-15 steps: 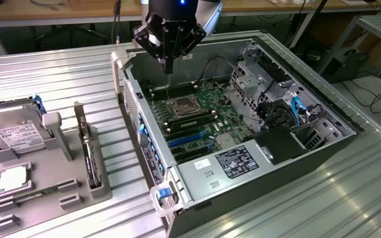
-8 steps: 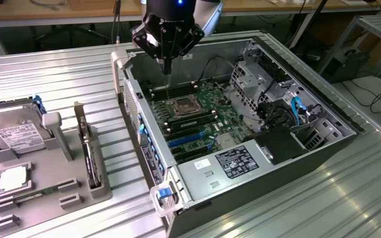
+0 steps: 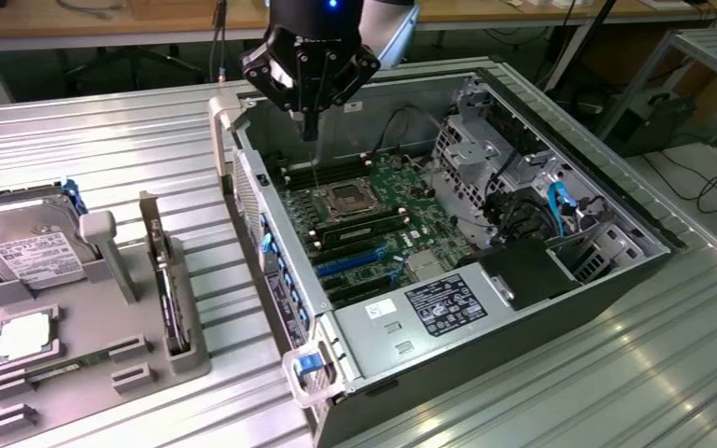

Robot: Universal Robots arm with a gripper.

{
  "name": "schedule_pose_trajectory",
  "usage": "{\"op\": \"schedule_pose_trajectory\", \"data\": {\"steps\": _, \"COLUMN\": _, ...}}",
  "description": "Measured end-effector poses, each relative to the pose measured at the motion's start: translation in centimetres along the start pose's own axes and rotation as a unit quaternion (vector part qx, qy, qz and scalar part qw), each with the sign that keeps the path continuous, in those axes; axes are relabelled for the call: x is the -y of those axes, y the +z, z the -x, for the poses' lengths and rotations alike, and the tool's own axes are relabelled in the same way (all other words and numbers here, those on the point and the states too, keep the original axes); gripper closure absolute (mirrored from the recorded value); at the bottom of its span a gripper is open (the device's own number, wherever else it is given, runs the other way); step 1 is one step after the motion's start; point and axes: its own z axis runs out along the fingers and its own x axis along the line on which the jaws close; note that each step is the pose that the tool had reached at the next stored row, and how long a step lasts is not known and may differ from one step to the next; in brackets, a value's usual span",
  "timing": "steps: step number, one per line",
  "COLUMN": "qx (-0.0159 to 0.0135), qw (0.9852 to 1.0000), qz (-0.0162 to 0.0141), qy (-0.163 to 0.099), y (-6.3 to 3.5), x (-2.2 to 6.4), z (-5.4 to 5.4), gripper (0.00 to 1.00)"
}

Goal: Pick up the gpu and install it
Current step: 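Reach for the gpu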

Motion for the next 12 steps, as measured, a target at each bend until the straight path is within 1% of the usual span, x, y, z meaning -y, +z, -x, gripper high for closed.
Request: {"op": "schedule_pose_trajectory", "data": {"steps": 12, "qx": 0.0000, "qw": 1.0000, "qz": 0.0000, "qy": 0.000, "y": -0.02, "x": 0.05, "z": -0.61, "gripper": 0.89}}
